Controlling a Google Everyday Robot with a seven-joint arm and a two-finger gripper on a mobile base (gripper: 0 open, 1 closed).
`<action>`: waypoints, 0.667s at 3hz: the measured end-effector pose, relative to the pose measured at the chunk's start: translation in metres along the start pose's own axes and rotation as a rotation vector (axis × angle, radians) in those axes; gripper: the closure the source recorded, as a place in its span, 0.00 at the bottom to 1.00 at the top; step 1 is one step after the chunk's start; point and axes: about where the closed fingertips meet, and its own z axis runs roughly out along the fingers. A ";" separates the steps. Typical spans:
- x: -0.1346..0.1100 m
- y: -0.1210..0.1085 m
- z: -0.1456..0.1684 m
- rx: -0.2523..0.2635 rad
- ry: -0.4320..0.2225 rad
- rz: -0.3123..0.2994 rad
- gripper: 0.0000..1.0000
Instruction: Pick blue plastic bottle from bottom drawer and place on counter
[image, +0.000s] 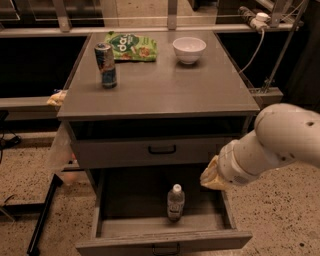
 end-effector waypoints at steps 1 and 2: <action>0.003 -0.003 0.008 0.002 -0.009 0.008 1.00; 0.012 -0.001 0.017 0.003 0.029 0.007 1.00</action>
Offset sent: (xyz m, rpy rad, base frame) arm 0.0025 -0.0136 -0.0388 -0.0770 0.0172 -0.0236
